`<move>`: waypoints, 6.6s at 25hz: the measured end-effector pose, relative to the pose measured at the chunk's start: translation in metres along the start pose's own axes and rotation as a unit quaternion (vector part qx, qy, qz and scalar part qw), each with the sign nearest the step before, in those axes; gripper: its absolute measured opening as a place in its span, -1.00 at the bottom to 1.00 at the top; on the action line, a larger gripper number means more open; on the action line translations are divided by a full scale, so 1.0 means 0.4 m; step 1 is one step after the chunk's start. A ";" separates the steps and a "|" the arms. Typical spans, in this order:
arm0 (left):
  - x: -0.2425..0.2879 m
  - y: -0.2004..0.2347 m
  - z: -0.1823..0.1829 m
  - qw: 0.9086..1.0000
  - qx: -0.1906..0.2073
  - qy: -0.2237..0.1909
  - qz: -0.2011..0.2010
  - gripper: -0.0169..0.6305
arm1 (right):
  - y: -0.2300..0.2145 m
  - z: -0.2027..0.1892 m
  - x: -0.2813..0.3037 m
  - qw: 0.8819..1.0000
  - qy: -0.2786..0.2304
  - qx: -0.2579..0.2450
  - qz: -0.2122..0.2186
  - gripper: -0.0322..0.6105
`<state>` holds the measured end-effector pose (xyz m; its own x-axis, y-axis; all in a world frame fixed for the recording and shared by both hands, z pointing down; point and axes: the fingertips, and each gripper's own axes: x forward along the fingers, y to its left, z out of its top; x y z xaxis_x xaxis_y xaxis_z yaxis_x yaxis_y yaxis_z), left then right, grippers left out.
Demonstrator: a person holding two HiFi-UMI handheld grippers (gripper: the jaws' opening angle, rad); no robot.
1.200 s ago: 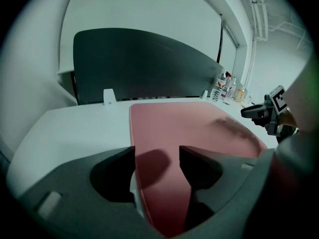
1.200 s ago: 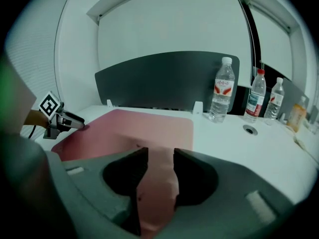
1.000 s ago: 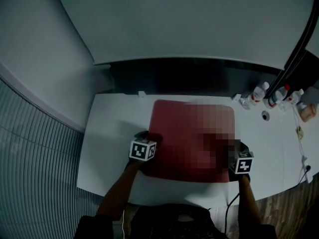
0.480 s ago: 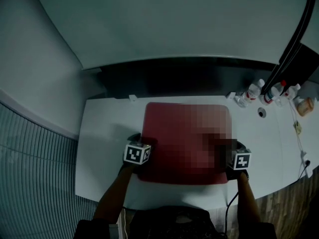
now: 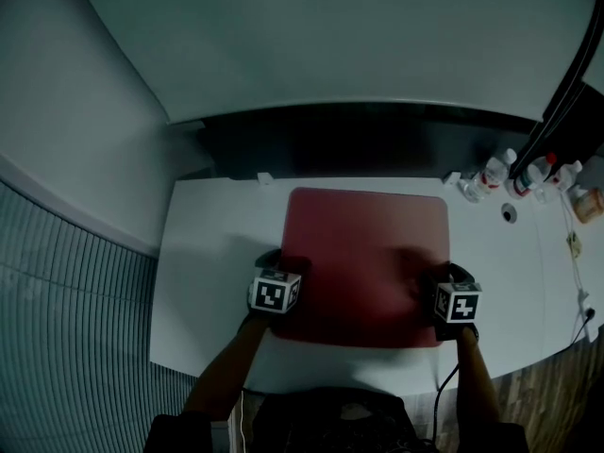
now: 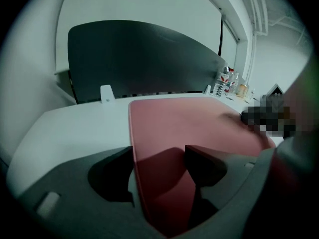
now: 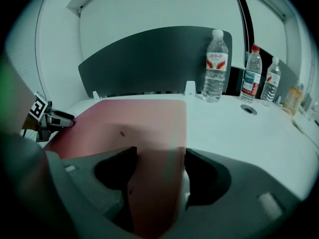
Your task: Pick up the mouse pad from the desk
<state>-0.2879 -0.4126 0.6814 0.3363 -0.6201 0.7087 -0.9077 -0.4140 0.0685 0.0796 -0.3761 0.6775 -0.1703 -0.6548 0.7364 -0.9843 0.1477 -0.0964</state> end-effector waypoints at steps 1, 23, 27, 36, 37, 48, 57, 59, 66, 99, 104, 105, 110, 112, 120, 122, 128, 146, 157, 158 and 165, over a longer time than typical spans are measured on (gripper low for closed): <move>-0.001 -0.002 0.000 1.000 -0.001 0.001 0.002 0.09 | 0.000 0.001 -0.001 1.000 0.002 0.001 -0.004 0.04; -0.010 -0.033 -0.003 1.000 -0.015 0.012 0.010 -0.26 | 0.060 0.004 -0.007 0.999 0.014 -0.033 -0.016 -0.58; -0.012 -0.052 -0.007 1.000 0.007 0.027 0.009 -0.48 | 0.068 -0.001 -0.002 0.999 0.019 -0.035 -0.017 -0.63; -0.023 -0.071 -0.005 0.997 0.051 0.050 0.030 -0.71 | 0.080 0.001 -0.006 0.998 0.014 -0.057 -0.008 -0.71; -0.024 -0.069 -0.002 0.997 0.052 0.050 0.034 -0.72 | 0.081 0.002 -0.007 0.998 0.013 -0.062 -0.010 -0.71; -0.039 -0.066 0.013 0.998 0.005 0.045 0.036 -0.71 | 0.089 0.025 -0.028 0.998 -0.010 -0.058 0.010 -0.72; -0.077 -0.099 0.046 0.999 -0.007 0.029 0.029 -0.72 | 0.089 0.050 -0.060 0.997 -0.029 -0.052 0.040 -0.72; -0.085 -0.105 0.051 0.999 -0.007 0.026 0.032 -0.72 | 0.092 0.055 -0.066 0.997 -0.031 -0.049 0.052 -0.72; -0.124 -0.112 0.075 0.999 -0.009 0.008 0.046 -0.72 | 0.115 0.111 -0.095 0.993 -0.057 -0.068 0.082 -0.72; -0.490 -0.183 0.351 0.975 0.009 -0.195 0.105 -0.72 | 0.211 0.405 -0.431 0.956 -0.239 -0.142 0.096 -0.68; -0.542 -0.166 0.379 0.971 0.018 -0.219 0.095 -0.72 | 0.246 0.422 -0.472 0.954 -0.256 -0.132 0.082 -0.68; -0.551 -0.161 0.384 0.970 0.020 -0.223 0.093 -0.72 | 0.254 0.426 -0.480 0.953 -0.262 -0.130 0.080 -0.68; -0.590 -0.139 0.403 0.967 0.023 -0.241 0.082 -0.72 | 0.285 0.439 -0.510 0.949 -0.281 -0.120 0.072 -0.68; -0.603 -0.130 0.412 0.966 0.025 -0.247 0.077 -0.72 | 0.296 0.442 -0.526 0.949 -0.285 -0.120 0.064 -0.67; -0.654 -0.110 0.436 0.960 0.032 -0.272 0.060 -0.72 | 0.326 0.459 -0.585 0.944 -0.305 -0.121 0.033 -0.65; -0.667 -0.106 0.445 0.958 0.035 -0.280 0.056 -0.72 | 0.332 0.463 -0.598 0.942 -0.311 -0.120 0.027 -0.65; -0.710 -0.110 0.478 0.951 0.045 -0.302 0.045 -0.72 | 0.341 0.479 -0.651 0.937 -0.329 -0.121 0.004 -0.65; -0.753 -0.240 0.588 0.932 0.085 -0.352 -0.017 -0.72 | 0.251 0.472 -0.826 0.918 -0.374 -0.096 -0.087 -0.64; -0.724 -0.367 0.631 0.925 0.101 -0.357 -0.076 -0.71 | 0.152 0.417 -0.924 0.912 -0.374 -0.076 -0.148 -0.64; -0.720 -0.379 0.633 0.925 0.103 -0.357 -0.082 -0.71 | 0.144 0.410 -0.931 0.912 -0.374 -0.073 -0.153 -0.64; -0.697 -0.478 0.645 0.920 0.114 -0.357 -0.120 -0.71 | 0.073 0.358 -0.992 0.908 -0.370 -0.058 -0.189 -0.64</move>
<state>-0.1431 -0.3326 0.2895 0.6729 -0.7383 0.0463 -0.7370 -0.6745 -0.0434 0.1118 -0.2180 0.2867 0.1529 -0.9871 0.0469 -0.9747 -0.1429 0.1717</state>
